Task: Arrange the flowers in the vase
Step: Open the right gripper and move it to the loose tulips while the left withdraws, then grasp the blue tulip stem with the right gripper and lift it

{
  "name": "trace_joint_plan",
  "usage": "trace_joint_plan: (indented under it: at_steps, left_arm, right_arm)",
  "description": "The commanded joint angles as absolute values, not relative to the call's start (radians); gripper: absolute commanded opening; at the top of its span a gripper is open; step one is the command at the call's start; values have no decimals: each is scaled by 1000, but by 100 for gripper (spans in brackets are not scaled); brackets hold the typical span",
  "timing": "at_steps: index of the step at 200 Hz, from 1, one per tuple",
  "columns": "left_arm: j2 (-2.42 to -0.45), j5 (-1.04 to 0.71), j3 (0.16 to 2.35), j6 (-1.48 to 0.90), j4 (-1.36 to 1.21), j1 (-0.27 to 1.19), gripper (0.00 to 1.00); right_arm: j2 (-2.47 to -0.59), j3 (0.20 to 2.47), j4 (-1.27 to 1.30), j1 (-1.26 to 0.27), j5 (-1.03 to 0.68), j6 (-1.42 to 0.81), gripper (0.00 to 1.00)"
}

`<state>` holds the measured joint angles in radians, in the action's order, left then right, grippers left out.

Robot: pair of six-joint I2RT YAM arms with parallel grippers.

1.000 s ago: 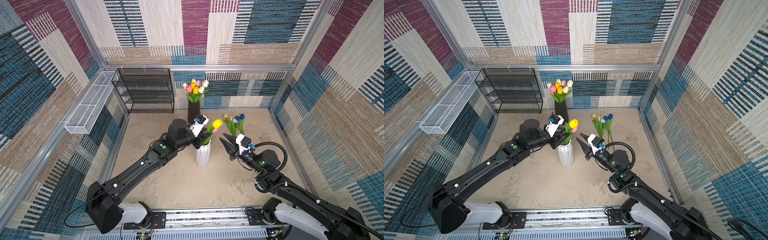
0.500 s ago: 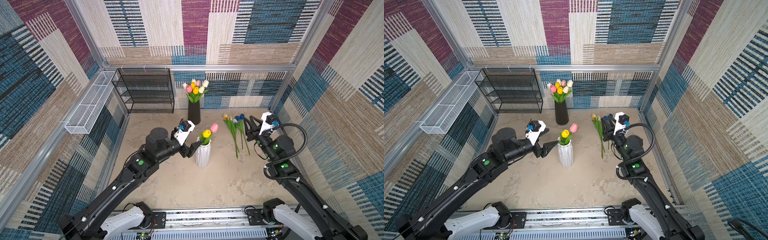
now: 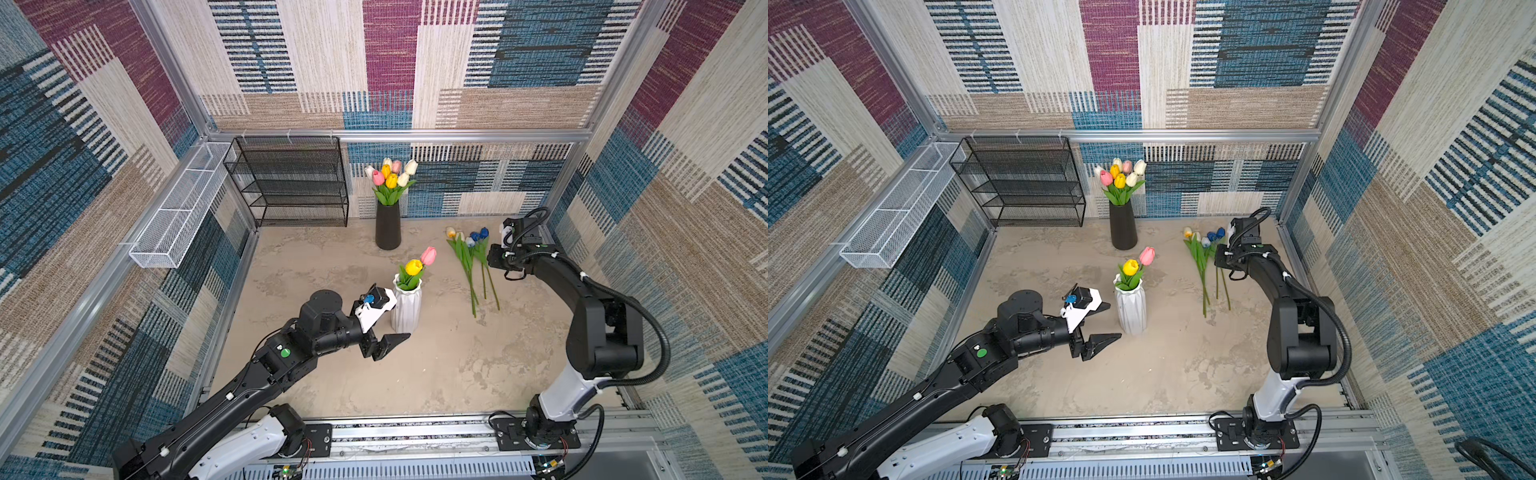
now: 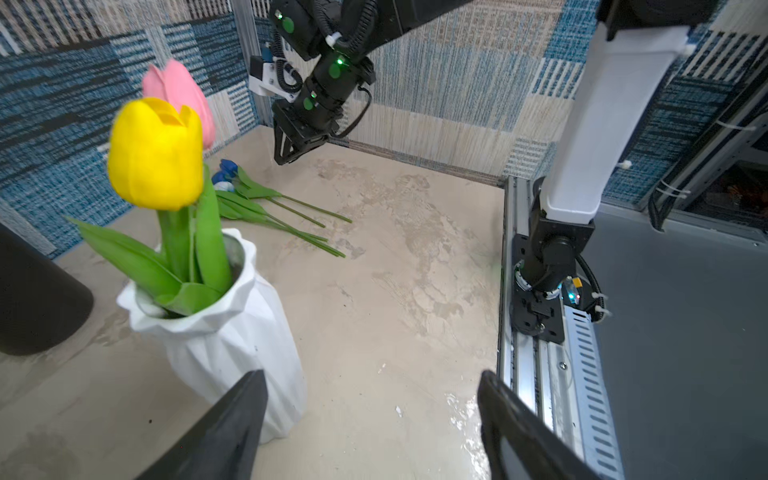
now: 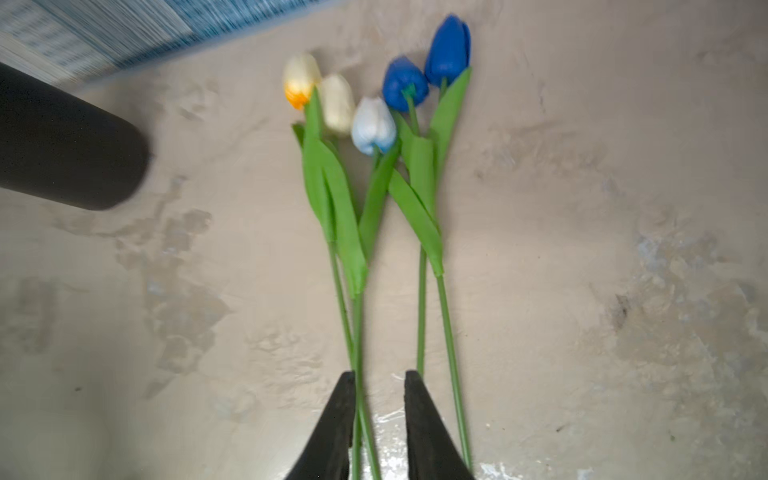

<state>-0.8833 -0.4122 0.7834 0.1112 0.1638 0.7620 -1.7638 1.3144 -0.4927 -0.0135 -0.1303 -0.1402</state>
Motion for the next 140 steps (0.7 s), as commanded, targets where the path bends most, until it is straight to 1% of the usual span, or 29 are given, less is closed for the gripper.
trace_joint_plan:
  at_steps: [1, 29, 74, 79, 85, 98, 112, 140]
  left_arm:
    - [-895, -428, 748, 103, 54, 765, 82]
    - [-926, -432, 708, 84, -37, 765, 81]
    - [-971, -437, 718, 68, -74, 765, 81]
    - [-972, -437, 716, 65, -76, 765, 81]
    - [-972, -437, 718, 63, -78, 765, 81]
    - [-965, -432, 718, 58, -78, 765, 81]
    - [-951, -422, 715, 58, -80, 765, 81]
    - [-913, -385, 700, 55, -95, 765, 81]
  right_arm:
    - [-1839, 1340, -563, -9, -41, -68, 25]
    - [-1943, 1376, -558, -8, -46, -47, 26]
    - [-2008, 1354, -488, -7, -42, -42, 27]
    - [-2017, 1356, -487, -7, -46, -40, 26]
    - [-2026, 1356, -481, -8, -47, -38, 21]
    - [-2037, 1358, -473, -7, -41, -39, 16]
    - [-2030, 1353, -463, -7, -40, -36, 8]
    - [-1976, 1343, -449, -7, -60, -31, 0]
